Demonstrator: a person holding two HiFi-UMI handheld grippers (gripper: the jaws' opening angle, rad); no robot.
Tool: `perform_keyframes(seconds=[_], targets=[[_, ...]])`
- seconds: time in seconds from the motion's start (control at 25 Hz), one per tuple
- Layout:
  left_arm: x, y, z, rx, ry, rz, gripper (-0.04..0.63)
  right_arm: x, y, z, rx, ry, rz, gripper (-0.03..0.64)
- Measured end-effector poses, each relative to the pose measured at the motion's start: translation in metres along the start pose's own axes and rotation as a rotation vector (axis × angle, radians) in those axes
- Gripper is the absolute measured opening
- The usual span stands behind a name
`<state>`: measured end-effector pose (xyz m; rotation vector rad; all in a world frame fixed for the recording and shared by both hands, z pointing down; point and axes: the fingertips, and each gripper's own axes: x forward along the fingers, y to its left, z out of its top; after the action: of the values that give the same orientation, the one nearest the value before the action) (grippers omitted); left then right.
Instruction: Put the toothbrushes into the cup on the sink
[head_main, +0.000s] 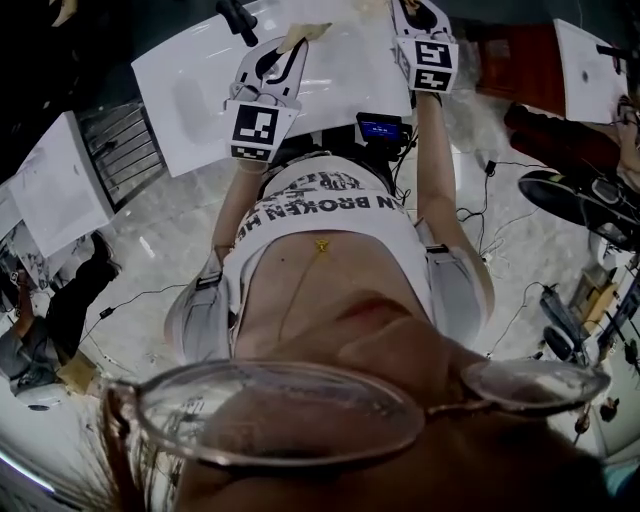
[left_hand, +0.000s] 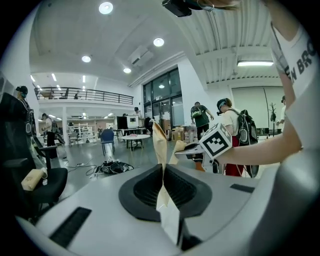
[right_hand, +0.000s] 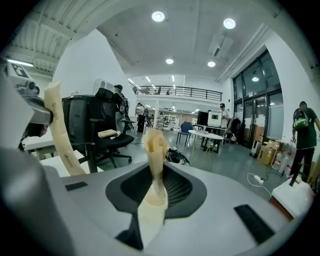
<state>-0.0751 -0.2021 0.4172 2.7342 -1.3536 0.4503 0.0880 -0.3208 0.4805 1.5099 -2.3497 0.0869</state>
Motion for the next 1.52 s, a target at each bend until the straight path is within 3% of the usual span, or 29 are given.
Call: perform_keyframes(seconds=[0.48,0.84,1.16,1.52], targets=[[-0.015,0.019,-0.010,-0.038,0.009,0.075,0.020,0.046,0.013,-0.053,0.031,0.149,0.051,0.077],[-0.014,0.020,-0.008,-0.072,-0.009,0.068,0.020,0.046,0.022,-0.066,0.033,0.181,0.082,0.086],[-0.021,0.017,-0.011,-0.054,-0.003,0.064,0.020,0.032,0.032,-0.057,0.100,0.118,0.135,0.169],[-0.026,0.018,-0.006,-0.037,-0.014,0.064,0.020,0.012,0.039,-0.044,0.107,0.092,0.142,0.195]])
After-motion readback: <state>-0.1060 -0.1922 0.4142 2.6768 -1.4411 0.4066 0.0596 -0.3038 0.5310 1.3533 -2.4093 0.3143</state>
